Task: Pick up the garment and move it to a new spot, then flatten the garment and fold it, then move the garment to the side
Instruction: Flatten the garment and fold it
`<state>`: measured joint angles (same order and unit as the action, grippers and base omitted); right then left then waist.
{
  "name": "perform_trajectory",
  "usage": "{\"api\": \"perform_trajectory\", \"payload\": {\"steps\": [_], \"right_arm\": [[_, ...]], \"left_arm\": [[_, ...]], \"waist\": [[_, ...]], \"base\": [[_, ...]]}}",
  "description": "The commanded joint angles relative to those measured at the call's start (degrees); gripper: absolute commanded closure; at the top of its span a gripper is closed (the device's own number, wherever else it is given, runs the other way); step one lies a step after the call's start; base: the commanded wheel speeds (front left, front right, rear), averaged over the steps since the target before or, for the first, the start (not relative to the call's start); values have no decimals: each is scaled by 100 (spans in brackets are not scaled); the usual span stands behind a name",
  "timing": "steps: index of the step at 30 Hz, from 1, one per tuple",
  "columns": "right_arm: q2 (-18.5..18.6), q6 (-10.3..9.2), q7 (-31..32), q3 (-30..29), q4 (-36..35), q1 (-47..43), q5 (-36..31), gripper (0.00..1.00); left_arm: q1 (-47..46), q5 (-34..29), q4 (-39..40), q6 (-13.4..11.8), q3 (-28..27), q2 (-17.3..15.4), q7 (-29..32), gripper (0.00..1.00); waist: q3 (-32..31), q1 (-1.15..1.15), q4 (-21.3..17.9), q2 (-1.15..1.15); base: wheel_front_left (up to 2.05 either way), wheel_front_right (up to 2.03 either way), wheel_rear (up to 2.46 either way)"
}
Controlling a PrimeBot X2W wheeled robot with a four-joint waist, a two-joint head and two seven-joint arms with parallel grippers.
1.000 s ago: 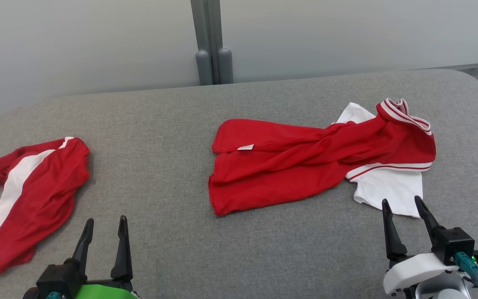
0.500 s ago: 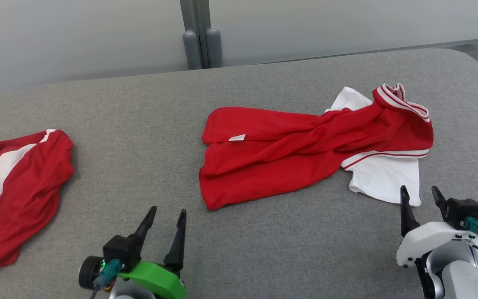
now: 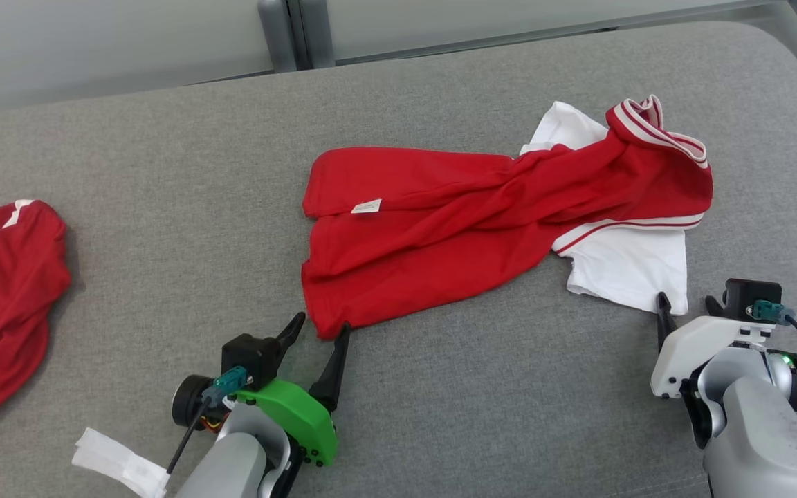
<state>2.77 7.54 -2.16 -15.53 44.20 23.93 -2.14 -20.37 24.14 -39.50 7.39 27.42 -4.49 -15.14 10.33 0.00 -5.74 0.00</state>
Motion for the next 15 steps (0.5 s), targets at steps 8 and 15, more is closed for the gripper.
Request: {"api": "perform_trajectory", "payload": {"steps": [8, 15], "right_arm": [[-1, -6, -49, -345, 986, 486, -296, 0], [-77, 18, -36, -269, 1771, 646, -357, 0]], "left_arm": [[-386, 159, -343, 10, 169, 24, -1, 0], [-391, 326, -617, 10, 417, 61, 39, 71]], "waist": [[217, 0, 47, 0], [216, 0, 97, 0]], "base": [[0, 0, 0], [0, 0, 0]]}}
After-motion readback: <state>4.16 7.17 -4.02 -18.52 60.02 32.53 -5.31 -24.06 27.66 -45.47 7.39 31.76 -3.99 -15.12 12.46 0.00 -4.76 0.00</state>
